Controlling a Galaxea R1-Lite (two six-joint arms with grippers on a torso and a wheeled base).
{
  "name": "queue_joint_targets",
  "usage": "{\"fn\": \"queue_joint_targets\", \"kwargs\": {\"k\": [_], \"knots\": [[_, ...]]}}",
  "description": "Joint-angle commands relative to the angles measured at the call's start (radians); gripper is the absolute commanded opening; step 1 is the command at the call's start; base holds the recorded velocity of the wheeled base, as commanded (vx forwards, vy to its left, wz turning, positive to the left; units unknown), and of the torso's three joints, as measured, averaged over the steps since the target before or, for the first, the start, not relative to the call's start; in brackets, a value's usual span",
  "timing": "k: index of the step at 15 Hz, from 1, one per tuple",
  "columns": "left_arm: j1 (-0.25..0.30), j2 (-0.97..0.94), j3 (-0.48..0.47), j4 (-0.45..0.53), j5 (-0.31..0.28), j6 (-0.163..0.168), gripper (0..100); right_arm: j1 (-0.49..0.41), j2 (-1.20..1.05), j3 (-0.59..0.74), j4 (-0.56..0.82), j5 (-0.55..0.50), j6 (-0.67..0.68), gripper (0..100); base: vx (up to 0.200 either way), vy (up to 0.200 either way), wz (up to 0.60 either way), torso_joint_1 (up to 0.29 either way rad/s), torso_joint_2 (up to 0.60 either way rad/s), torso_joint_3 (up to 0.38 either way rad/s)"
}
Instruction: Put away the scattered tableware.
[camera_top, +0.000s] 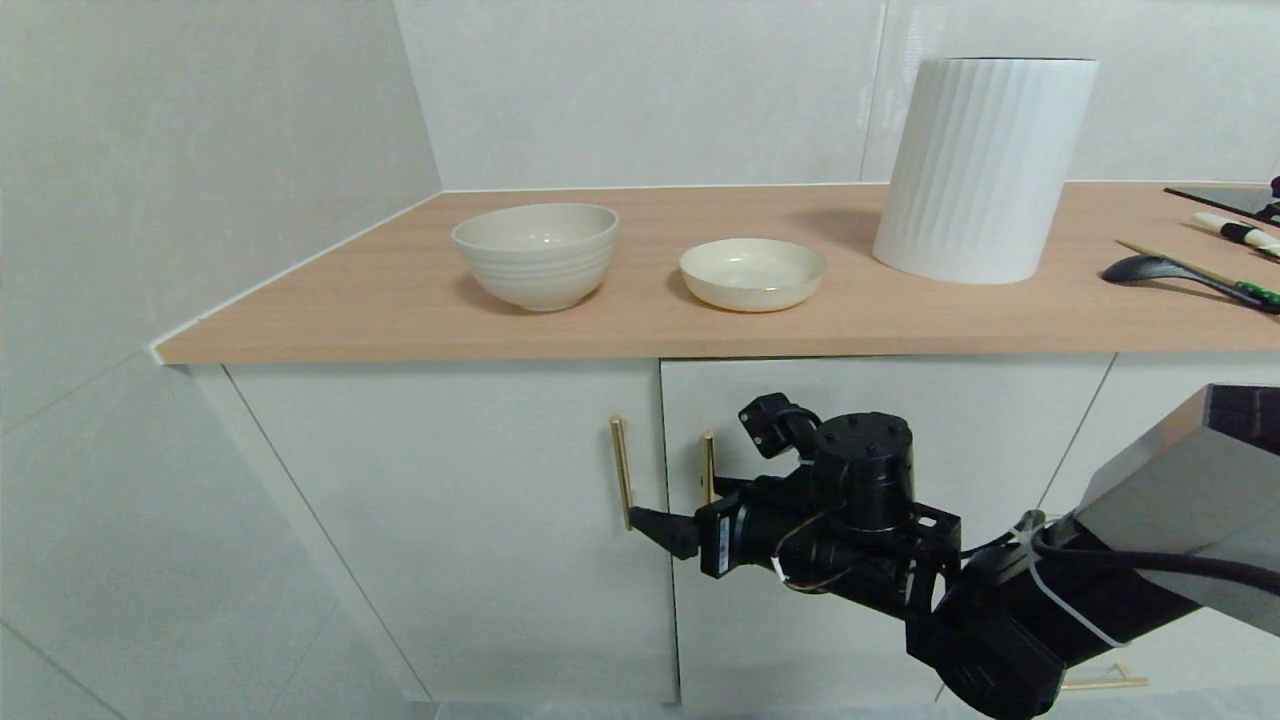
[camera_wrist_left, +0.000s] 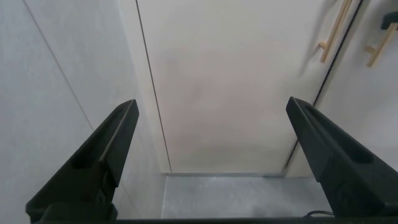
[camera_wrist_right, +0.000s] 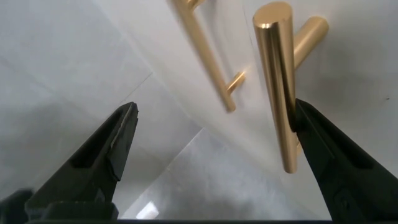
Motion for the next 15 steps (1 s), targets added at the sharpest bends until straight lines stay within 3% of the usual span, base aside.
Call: {"fn": "queue_joint_targets", "kwargs": {"k": [1,2,4,6,7,8,10,12,15], "knots": [[0.000,0.000,-0.006,-0.014,0.001,-0.002,100,0.010,-0.036,0.045,-0.007,0.013,0.001,100,0.000,0.000,0.00,0.000,0.00,0.000],[0.000,0.000,-0.061,-0.044,-0.005,-0.019,100,0.010,-0.039,0.063,-0.036,0.021,-0.001,100,0.000,0.000,0.00,0.000,0.00,0.000],[-0.007,0.035,-0.211,0.048,-0.092,-0.034,100,0.011,-0.032,0.094,-0.095,0.030,0.001,100,0.000,0.000,0.00,0.000,0.00,0.000],[-0.009,0.137,-0.343,0.151,-0.267,-0.039,100,0.014,-0.032,0.128,-0.120,0.037,0.001,100,0.000,0.000,0.00,0.000,0.00,0.000],[-0.009,0.186,-0.368,0.160,-0.316,-0.039,100,0.016,-0.030,0.131,-0.128,0.039,0.001,100,0.000,0.000,0.00,0.000,0.00,0.000],[-0.009,0.380,-0.432,0.157,-0.461,-0.032,100,0.025,-0.030,0.142,-0.143,0.042,0.001,100,0.000,0.000,0.00,0.000,0.00,0.000],[-0.012,0.669,-0.538,0.156,-0.626,-0.026,100,0.045,-0.035,0.148,-0.152,0.044,-0.001,100,0.000,0.000,0.00,0.000,0.00,0.000],[-0.070,0.871,-0.596,0.128,-0.663,-0.006,100,0.054,-0.036,0.146,-0.152,0.045,-0.001,100,0.000,0.000,0.00,0.000,0.00,0.000],[-0.179,1.071,-0.604,0.004,-0.619,-0.005,100,0.068,-0.030,0.146,-0.152,0.045,-0.001,100,0.000,0.000,0.00,0.000,0.00,0.000]]}}
